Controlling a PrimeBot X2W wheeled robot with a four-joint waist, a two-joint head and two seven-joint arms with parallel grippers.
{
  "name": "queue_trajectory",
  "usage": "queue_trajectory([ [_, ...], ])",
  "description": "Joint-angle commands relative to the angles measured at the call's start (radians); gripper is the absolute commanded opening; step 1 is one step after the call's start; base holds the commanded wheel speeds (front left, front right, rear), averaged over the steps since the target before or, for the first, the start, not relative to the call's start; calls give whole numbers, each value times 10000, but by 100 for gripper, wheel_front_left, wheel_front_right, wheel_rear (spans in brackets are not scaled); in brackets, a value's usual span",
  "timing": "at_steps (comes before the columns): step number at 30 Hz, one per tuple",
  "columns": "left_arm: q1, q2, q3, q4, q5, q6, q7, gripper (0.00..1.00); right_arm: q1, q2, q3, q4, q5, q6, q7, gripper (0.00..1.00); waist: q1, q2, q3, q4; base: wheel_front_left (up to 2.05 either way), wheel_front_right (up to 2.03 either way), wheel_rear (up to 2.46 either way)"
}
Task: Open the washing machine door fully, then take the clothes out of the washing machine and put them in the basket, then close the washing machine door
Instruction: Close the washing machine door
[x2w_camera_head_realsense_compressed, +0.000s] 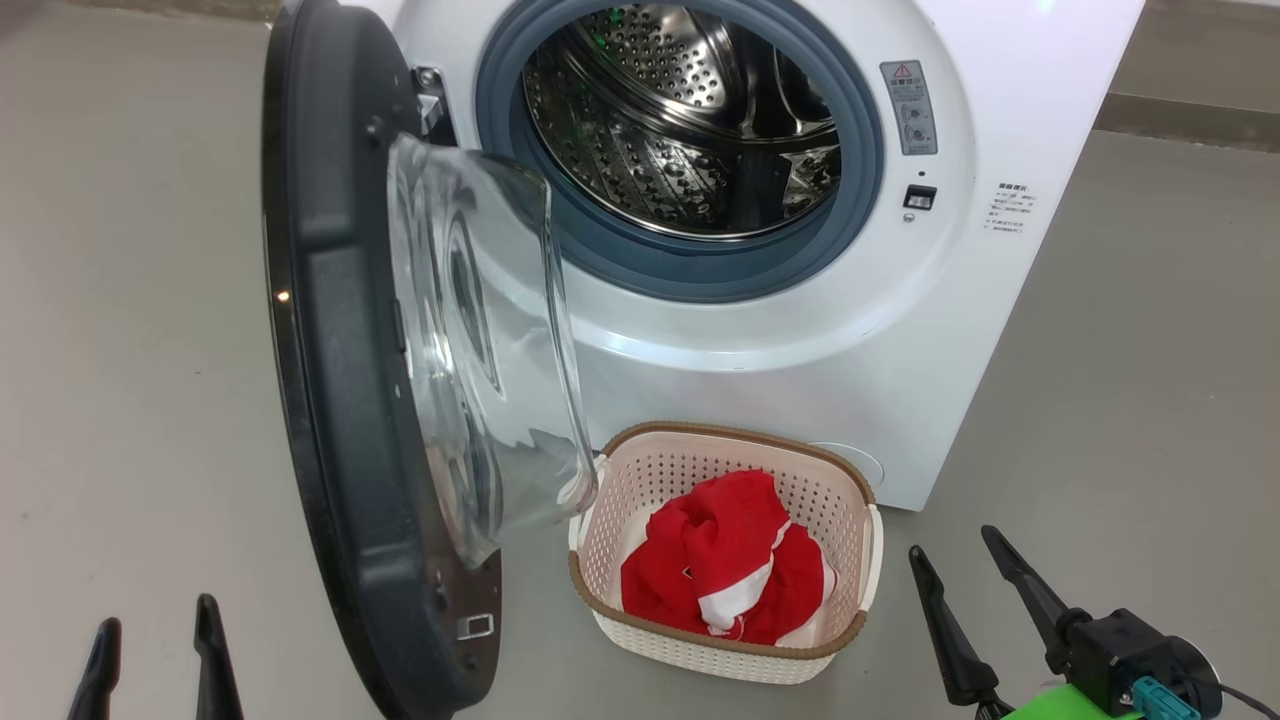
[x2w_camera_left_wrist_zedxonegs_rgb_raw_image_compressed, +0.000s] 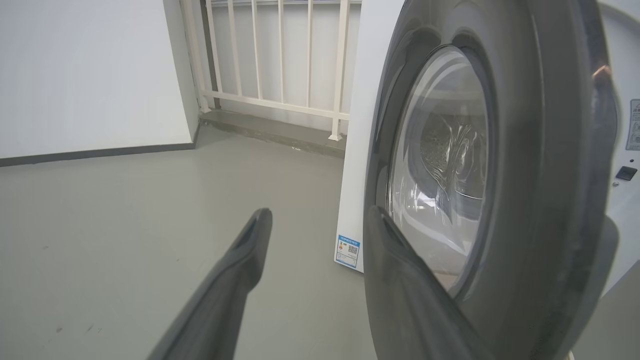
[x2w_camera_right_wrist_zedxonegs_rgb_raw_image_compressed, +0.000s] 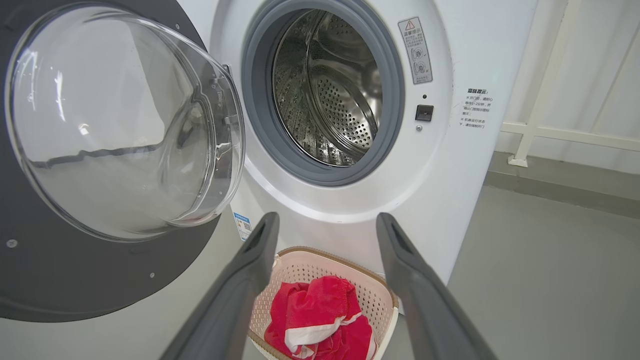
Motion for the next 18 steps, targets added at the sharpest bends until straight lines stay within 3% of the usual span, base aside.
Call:
queue_trajectory([
  [1, -240, 175, 323, -305, 73, 98, -22, 100, -194, -82, 253, -222, 84, 33, -108, 100, 0, -1, -4, -1, 0, 0, 0],
  [9, -242, 242, 244, -357, 203, 163, -28, 100, -225, -81, 259, -245, 68, 33, -85, 100, 0, -1, 23, -15, 0, 0, 0],
  [10, -247, 254, 231, -378, 231, 172, -40, 82, -236, -81, 252, -250, 68, 33, -86, 100, 0, -1, 34, -15, 0, 0, 0],
  [12, -255, 297, 187, -420, 308, 175, -66, 0, -246, -81, 237, -250, 66, 33, -92, 100, 0, -1, 39, -11, 0, 0, 0],
  [18, -288, 278, 148, -638, 115, 101, 5, 0, -225, -81, 218, -249, 84, 33, -102, 100, 0, -1, 19, 38, 0, 0, 0],
])
